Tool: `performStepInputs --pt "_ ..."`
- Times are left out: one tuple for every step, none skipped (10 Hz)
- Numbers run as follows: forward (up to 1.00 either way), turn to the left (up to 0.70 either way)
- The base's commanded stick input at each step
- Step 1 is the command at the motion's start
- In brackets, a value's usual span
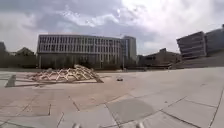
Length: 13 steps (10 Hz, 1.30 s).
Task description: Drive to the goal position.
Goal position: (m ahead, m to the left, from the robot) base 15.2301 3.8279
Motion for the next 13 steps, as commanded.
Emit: performStepInputs --pt "0.70 0.00" --pt "0.70 0.00" --pt "0.70 0.00" --pt "0.70 0.00" --pt "0.70 0.00" --pt "0.70 0.00" --pt "0.70 0.00" --pt "0.70 0.00" --pt "0.70 0.00" --pt "0.70 0.00" --pt "0.70 0.00" --pt "0.70 0.00" --pt "0.70 0.00"
